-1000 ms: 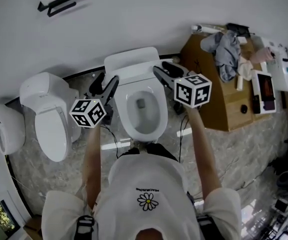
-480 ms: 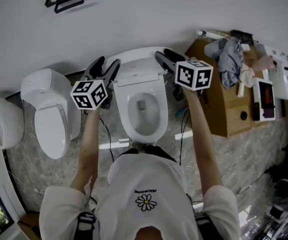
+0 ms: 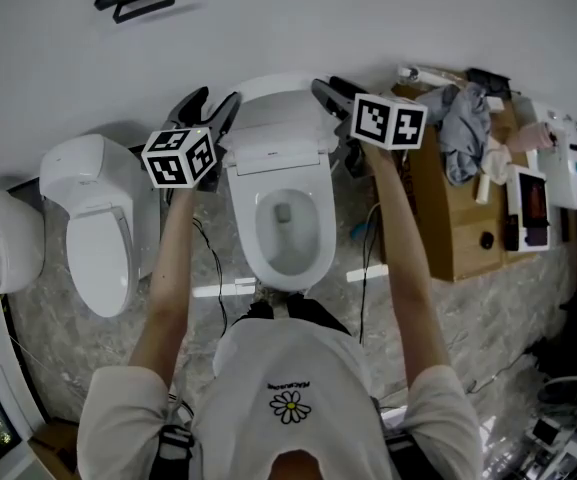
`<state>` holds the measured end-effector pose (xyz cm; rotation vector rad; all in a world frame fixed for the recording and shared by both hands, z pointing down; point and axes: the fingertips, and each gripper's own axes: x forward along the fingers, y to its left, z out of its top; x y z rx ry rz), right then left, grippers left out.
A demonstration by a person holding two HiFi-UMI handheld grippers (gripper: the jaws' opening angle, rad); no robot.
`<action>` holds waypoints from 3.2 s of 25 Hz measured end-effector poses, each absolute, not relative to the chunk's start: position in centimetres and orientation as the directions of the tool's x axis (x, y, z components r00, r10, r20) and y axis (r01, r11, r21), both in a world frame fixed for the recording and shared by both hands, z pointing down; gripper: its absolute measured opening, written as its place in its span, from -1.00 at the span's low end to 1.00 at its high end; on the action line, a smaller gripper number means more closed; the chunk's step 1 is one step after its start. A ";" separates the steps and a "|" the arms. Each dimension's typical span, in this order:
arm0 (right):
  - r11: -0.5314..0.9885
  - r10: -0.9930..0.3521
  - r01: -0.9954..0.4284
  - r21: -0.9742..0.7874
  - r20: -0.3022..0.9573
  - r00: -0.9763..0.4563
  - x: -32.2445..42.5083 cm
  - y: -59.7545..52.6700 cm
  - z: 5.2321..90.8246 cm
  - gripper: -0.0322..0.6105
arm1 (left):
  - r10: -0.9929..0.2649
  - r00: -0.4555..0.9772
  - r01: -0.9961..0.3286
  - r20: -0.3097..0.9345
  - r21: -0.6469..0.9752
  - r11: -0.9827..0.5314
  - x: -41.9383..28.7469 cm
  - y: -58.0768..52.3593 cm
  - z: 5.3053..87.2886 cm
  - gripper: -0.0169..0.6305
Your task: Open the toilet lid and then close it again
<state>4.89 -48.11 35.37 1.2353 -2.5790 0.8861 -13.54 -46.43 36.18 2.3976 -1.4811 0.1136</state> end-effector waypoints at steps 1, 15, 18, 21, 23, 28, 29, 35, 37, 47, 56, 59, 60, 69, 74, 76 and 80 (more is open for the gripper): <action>0.488 -0.661 -0.749 -0.449 0.371 -0.652 4.8 -48.6 35.3 -0.28 | -0.858 0.456 -0.885 0.234 0.220 -0.410 -13.6 -47.0 36.1 -0.08; 0.489 -0.651 -0.733 -0.473 0.362 -0.668 3.8 -54.3 35.2 -0.28 | -0.883 0.401 -0.912 0.245 0.199 -0.359 -15.0 -53.7 36.0 -0.11; 0.478 -0.661 -0.735 -0.480 0.354 -0.661 3.7 -55.2 35.2 -0.28 | -0.889 0.388 -0.917 0.241 0.199 -0.346 -15.0 -54.4 36.0 -0.19; 0.472 -0.662 -0.737 -0.484 0.358 -0.659 3.5 -56.2 35.3 -0.28 | -0.898 0.371 -0.926 0.236 0.168 -0.338 -15.1 -55.2 35.9 -0.25; 0.468 -0.663 -0.740 -0.483 0.360 -0.656 3.4 -56.8 35.3 -0.28 | -0.903 0.360 -0.931 0.232 0.155 -0.332 -15.1 -55.7 35.9 -0.25; 0.453 -0.680 -0.746 -0.488 0.352 -0.644 3.4 -57.8 35.4 -0.28 | -0.909 0.346 -0.935 0.232 0.166 -0.313 -15.4 -56.5 36.0 -0.25; 0.452 -0.682 -0.747 -0.488 0.350 -0.642 3.4 -58.0 35.4 -0.28 | -0.910 0.345 -0.935 0.231 0.165 -0.313 -15.4 -56.7 36.0 -0.25; 0.440 -0.684 -0.751 -0.492 0.359 -0.635 3.0 -59.1 35.8 -0.28 | -0.911 0.336 -0.938 0.238 0.169 -0.301 -16.0 -57.5 36.5 -0.25; 0.436 -0.687 -0.752 -0.494 0.357 -0.633 3.0 -59.6 35.8 -0.27 | -0.913 0.331 -0.940 0.239 0.173 -0.295 -16.1 -58.0 36.5 -0.25; 0.421 -0.706 -0.760 -0.495 0.347 -0.617 2.9 -60.8 36.0 -0.25 | -0.922 0.299 -0.944 0.246 0.217 -0.248 -16.6 -59.0 37.0 -0.24; 0.463 -0.672 -0.810 -0.361 0.452 -0.586 3.3 -59.6 35.4 -0.23 | -0.910 0.308 -0.945 0.278 0.203 -0.258 -15.8 -58.0 35.9 -0.12; 0.485 -0.723 -0.836 -0.257 0.420 -0.549 3.5 -57.6 33.3 -0.23 | -0.925 0.300 -0.947 0.232 0.188 -0.260 -15.9 -56.3 33.5 -0.12; 0.479 -0.745 -0.839 -0.259 0.386 -0.545 3.7 -56.5 32.5 -0.24 | -0.929 0.301 -0.947 0.215 0.187 -0.263 -15.8 -55.3 32.7 -0.13; 0.420 -0.869 -0.882 -0.215 0.185 -0.459 5.8 -43.6 27.7 -0.43 | -0.904 0.404 -0.911 0.142 0.148 -0.385 -10.1 -43.0 29.2 -0.13; 0.425 -0.896 -0.899 -0.108 0.094 -0.435 5.1 -36.6 24.9 -0.59 | -0.905 0.422 -0.903 0.043 0.108 -0.416 -7.8 -36.3 25.6 -0.31; 0.434 -0.895 -0.897 -0.084 0.075 -0.440 4.5 -34.0 24.6 -0.71 | -0.897 0.440 -0.897 0.039 0.068 -0.437 -7.1 -34.0 25.1 -0.41; 0.405 -0.910 -0.911 -0.076 0.061 -0.409 4.3 -29.8 25.2 -0.77 | -0.908 0.416 -0.909 0.048 0.021 -0.416 -7.1 -30.3 25.4 -0.72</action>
